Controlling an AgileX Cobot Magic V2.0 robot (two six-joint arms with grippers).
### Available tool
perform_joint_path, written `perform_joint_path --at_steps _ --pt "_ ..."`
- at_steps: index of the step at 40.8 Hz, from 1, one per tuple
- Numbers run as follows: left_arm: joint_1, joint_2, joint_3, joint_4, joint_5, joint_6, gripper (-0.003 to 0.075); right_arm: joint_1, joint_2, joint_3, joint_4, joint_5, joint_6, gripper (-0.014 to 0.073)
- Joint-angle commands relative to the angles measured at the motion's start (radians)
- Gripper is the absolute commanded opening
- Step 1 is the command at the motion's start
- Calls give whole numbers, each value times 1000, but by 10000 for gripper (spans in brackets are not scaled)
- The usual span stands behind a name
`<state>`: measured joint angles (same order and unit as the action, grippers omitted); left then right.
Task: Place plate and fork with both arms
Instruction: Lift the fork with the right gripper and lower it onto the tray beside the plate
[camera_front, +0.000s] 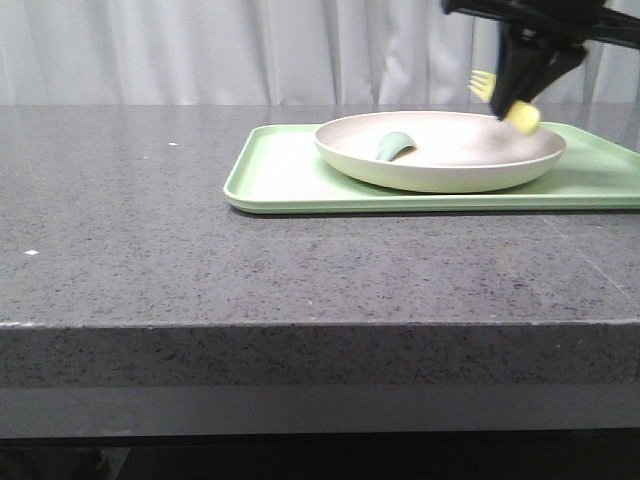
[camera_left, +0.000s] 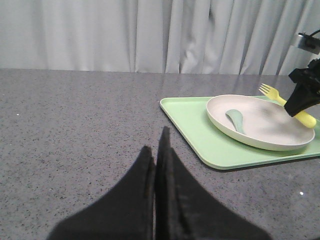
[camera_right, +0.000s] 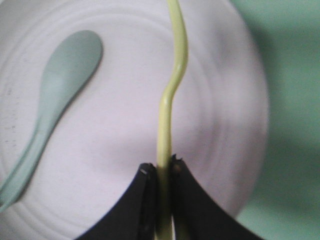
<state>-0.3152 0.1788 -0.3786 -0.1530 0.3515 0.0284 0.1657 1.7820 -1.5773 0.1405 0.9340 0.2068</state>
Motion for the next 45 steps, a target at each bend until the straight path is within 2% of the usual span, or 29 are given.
perform_joint_path --at_steps 1,14,37,41,45 --pt "0 11 -26 -4 -80 -1 -18 -56 -67 -34 -27 -4 -24 -9" --pt "0 11 -26 -4 -80 -1 -18 -166 -40 -33 -39 -4 -127 -9" --pt "0 11 -26 -4 -80 -1 -18 -173 48 -33 -41 -6 -154 -3" --pt "0 11 -26 -4 -80 -1 -18 -173 48 -33 -41 -5 -154 31" --pt "0 11 -26 -4 -80 -1 -18 -173 48 -33 -41 -4 -154 105"
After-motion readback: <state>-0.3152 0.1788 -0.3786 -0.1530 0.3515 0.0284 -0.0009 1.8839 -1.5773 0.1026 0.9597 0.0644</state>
